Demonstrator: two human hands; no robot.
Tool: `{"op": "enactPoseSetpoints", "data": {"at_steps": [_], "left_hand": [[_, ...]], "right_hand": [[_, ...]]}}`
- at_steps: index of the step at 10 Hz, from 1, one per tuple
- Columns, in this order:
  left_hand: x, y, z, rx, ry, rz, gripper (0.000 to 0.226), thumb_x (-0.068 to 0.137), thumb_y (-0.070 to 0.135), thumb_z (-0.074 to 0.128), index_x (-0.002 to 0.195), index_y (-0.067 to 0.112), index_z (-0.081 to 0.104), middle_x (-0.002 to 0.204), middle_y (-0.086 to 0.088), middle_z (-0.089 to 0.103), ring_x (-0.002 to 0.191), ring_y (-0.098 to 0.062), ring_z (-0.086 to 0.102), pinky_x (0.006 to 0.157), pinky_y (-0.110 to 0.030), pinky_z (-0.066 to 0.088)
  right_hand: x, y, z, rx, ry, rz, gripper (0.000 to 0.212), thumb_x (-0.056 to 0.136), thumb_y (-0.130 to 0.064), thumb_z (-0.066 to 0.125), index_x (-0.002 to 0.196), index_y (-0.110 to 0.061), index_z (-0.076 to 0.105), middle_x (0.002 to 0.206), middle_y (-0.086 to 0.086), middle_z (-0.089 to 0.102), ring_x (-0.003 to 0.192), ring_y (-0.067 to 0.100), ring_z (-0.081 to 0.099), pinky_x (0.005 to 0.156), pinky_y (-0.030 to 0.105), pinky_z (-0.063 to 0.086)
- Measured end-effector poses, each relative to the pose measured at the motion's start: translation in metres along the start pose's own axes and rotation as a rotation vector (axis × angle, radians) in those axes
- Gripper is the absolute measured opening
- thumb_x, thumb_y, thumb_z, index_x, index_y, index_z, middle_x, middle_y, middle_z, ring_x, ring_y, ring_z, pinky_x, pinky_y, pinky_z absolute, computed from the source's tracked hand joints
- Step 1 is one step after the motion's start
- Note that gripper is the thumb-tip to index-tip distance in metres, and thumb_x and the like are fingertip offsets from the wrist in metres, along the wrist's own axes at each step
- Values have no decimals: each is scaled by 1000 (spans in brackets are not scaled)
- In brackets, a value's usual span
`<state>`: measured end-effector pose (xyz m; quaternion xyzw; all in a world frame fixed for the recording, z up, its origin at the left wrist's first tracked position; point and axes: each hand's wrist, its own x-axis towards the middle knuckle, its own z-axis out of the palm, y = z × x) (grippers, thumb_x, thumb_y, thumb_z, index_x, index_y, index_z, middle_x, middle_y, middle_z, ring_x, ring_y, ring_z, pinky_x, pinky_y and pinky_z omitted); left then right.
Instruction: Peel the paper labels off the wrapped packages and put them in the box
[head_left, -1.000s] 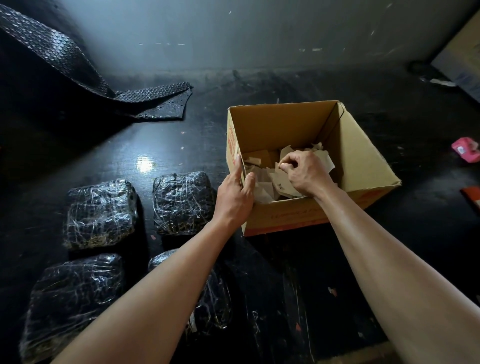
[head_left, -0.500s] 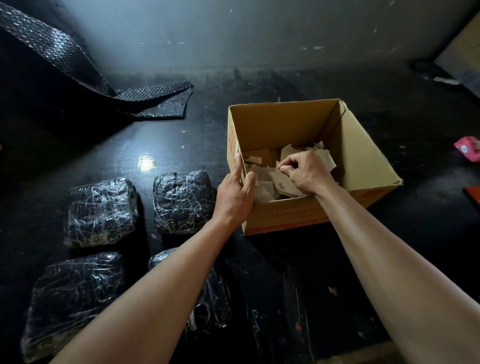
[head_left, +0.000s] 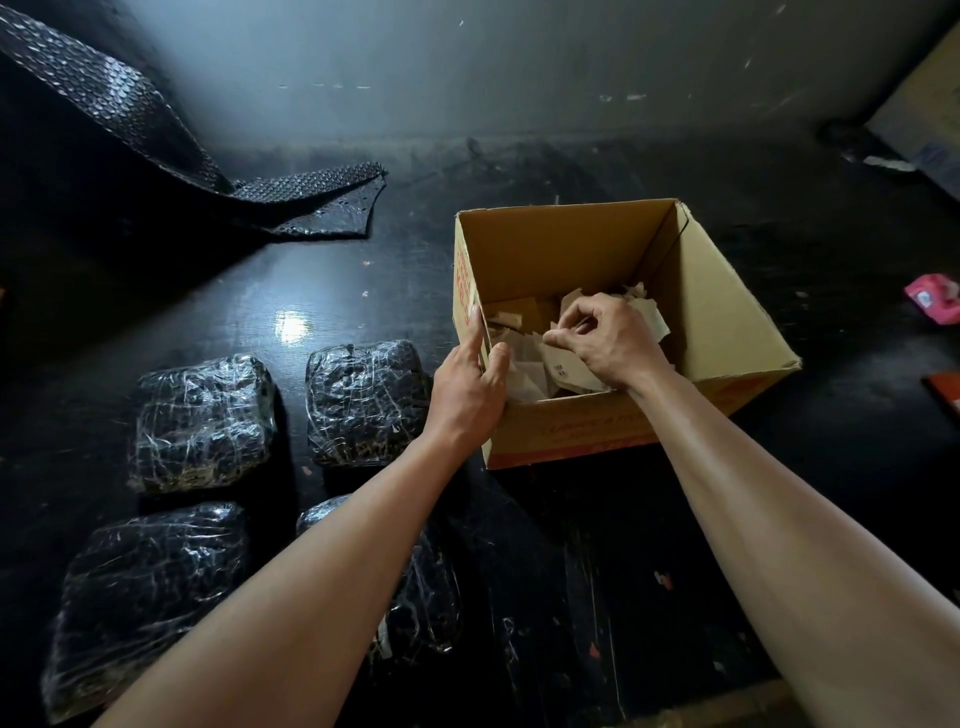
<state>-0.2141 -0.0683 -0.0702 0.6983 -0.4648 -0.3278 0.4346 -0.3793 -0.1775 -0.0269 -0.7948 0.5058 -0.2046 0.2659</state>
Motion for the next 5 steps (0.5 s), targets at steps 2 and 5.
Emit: {"op": "enactPoseSetpoints", "data": {"at_steps": [2, 5], "left_hand": [[0, 0, -2, -17, -22, 10, 63, 101, 50, 42, 159, 46, 16, 150, -10, 52, 134, -28, 52, 111, -49, 44], [-38, 13, -35, -136, -33, 31, 65, 100, 57, 49, 157, 29, 35, 144, -5, 58, 121, -14, 63, 98, -32, 55]], "right_hand": [[-4, -3, -3, -42, -68, -5, 30, 91, -30, 71, 120, -26, 71, 119, 0, 69, 101, 11, 65, 85, 29, 56], [-28, -63, -47, 18, 10, -25, 31, 94, -40, 66, 119, -23, 71, 115, -3, 73, 97, 7, 66, 74, 17, 54]]}}
